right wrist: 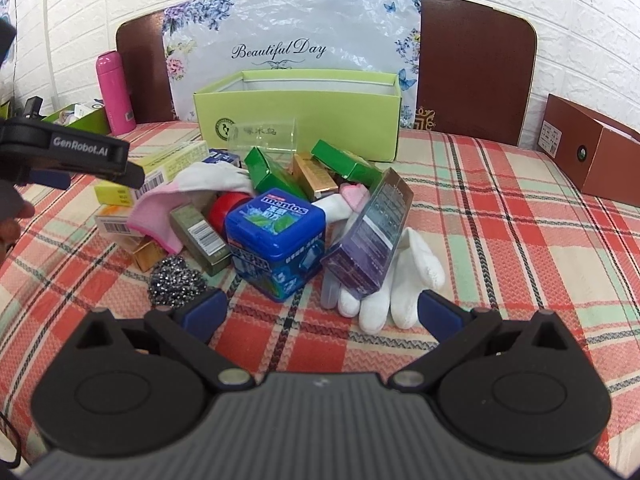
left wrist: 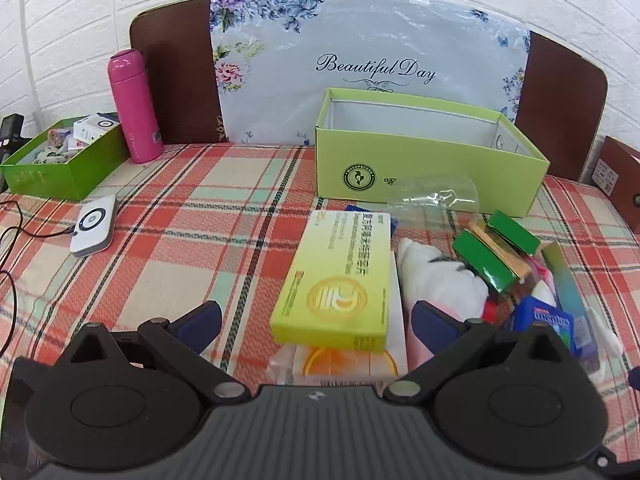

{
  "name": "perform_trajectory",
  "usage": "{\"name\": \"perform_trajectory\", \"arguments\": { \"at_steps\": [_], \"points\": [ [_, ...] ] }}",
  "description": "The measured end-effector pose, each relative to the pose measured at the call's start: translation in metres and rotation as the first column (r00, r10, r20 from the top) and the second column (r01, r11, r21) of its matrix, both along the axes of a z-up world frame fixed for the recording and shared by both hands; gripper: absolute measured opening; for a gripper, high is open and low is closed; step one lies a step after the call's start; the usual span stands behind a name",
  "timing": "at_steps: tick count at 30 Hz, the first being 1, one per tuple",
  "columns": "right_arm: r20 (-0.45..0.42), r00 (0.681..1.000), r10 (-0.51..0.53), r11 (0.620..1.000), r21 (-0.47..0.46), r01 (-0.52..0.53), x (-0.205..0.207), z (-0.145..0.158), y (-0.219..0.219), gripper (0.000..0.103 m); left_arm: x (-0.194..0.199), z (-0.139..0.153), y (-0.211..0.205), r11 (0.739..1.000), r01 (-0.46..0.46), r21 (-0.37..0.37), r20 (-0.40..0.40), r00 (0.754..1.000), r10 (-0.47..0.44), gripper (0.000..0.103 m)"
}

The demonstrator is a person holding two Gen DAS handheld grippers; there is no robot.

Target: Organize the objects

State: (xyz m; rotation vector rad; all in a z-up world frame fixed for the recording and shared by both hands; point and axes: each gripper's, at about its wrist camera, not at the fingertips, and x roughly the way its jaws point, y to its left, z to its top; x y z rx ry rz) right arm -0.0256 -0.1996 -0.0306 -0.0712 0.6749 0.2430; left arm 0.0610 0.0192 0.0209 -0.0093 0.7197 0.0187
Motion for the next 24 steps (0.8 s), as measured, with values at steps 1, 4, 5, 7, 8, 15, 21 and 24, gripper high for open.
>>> {"name": "perform_trajectory", "arguments": {
  "at_steps": [1, 4, 5, 7, 8, 15, 21, 24],
  "points": [
    [0.002, 1.000, -0.002, 1.000, 0.001, 0.002, 0.002, 0.001, -0.001, 0.103, 0.005, -0.001, 0.000, 1.000, 0.000, 0.002, -0.002, 1.000, 0.000, 0.103],
    [0.022, 0.999, -0.030, 1.000, 0.002, 0.030, 0.008, 0.005, -0.005, 0.103, 0.023, -0.006, -0.001, 1.000, 0.014, 0.004, -0.022, 1.000, -0.014, 0.103],
    [0.037, 0.998, -0.042, 0.999, 0.003, 0.042, 0.011, 0.007, -0.007, 0.103, 0.028, -0.008, -0.001, 1.000, 0.020, 0.002, -0.034, 0.999, -0.020, 0.103],
    [0.071, 0.996, -0.062, 0.998, 0.012, 0.061, 0.018, 0.013, -0.011, 0.103, 0.038, -0.013, -0.002, 0.999, 0.033, -0.002, -0.055, 0.998, -0.033, 0.102],
    [0.084, 0.994, -0.071, 0.997, 0.021, 0.070, 0.024, 0.016, -0.014, 0.103, 0.042, -0.016, -0.004, 0.999, 0.040, 0.006, -0.065, 0.997, -0.040, 0.095],
    [0.027, 0.994, -0.105, 0.988, 0.116, 0.101, 0.081, 0.013, -0.023, 0.087, 0.043, -0.017, 0.002, 0.991, 0.099, -0.092, -0.060, 0.993, -0.105, 0.070],
    [-0.168, 0.976, -0.140, 0.952, 0.247, 0.179, 0.122, -0.014, -0.037, 0.065, 0.038, -0.020, 0.002, 0.988, 0.127, -0.087, -0.039, 0.991, -0.131, 0.070],
    [-0.203, 0.970, -0.132, 0.933, 0.307, 0.191, 0.122, -0.025, -0.045, 0.056, 0.041, -0.021, 0.004, 0.984, 0.131, -0.118, -0.062, 0.988, -0.139, 0.070]
  ]
}}
